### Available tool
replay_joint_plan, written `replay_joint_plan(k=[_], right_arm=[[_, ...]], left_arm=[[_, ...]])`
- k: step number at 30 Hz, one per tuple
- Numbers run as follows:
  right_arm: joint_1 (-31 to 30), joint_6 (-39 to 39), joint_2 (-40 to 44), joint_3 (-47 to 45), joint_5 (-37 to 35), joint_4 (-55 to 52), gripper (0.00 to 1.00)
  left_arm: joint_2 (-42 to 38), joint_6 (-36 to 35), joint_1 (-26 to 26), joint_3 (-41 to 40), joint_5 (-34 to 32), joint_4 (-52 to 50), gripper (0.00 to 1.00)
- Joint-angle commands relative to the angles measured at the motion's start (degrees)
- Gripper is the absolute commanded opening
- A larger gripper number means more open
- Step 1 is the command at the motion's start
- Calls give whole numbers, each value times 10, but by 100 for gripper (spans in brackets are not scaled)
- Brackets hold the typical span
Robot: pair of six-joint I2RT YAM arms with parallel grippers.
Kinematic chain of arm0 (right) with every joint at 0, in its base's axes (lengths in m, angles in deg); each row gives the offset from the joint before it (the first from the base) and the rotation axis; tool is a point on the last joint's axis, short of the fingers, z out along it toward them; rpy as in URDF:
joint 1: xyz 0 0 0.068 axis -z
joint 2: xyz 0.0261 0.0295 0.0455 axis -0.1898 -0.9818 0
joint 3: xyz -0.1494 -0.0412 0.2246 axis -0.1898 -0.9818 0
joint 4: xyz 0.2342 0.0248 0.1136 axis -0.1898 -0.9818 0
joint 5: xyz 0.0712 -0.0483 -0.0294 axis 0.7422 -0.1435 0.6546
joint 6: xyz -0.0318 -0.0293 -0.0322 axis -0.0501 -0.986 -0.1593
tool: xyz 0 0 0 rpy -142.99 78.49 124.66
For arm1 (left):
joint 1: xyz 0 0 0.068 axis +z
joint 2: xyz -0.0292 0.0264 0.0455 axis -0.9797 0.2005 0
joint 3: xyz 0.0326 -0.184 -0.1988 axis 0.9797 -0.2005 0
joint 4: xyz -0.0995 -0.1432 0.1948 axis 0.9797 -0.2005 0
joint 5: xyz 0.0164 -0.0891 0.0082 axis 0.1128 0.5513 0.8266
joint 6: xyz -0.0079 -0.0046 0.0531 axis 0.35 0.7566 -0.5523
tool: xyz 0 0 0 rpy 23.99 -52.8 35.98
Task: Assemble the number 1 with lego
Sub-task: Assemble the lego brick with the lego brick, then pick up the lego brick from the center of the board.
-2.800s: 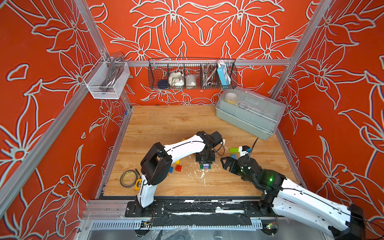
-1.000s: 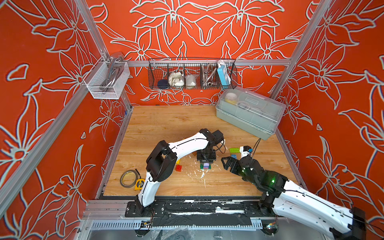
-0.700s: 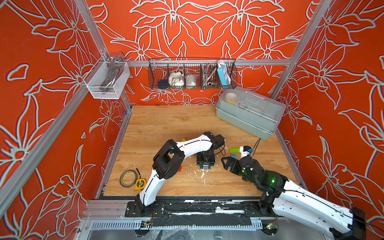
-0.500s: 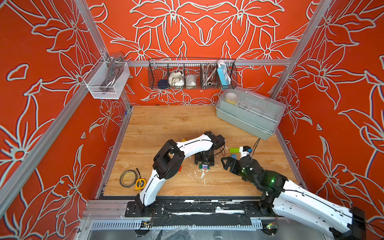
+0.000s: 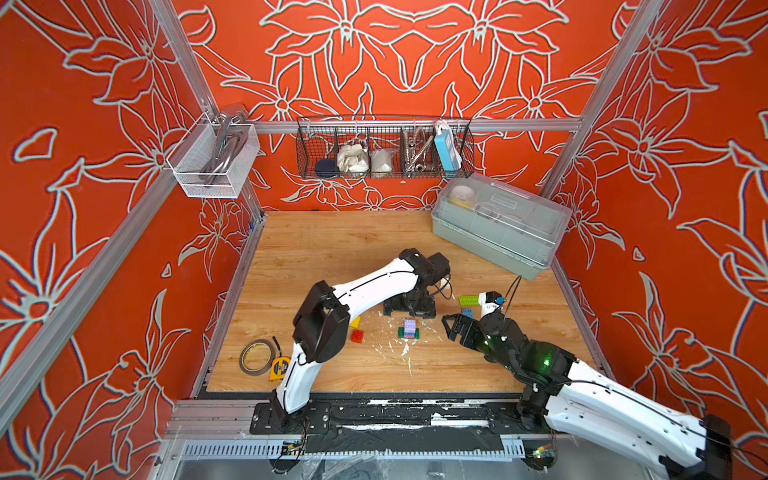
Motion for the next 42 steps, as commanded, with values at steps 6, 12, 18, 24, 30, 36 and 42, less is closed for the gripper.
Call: replay_joint_plan(k=[6,12,18,24,30,36,42], right_arm=[[4,-22,-21,-3,8,28,100],[4,-31,-64,13,17,45,100],[4,-36,-80,23,21,40,100],[4,-34,-71,16,18,45,100],[5,-36,-72,16,20,48,100],[4,-36,-76,16,23,51,100],[4,-36,-78,16,23,51,100]], left_arm=[[-209,68,126,-178,-10,59,99],[-311,241,159,-321,-38,141,94],[-300,344,173,-383,-51,216,85],[-226,346,209,-377,-3,262,79],[-208,352,210,-369,-3,255,78],[-200,350,210,-394,16,280,78],[-195,346,207,-415,24,287,78]])
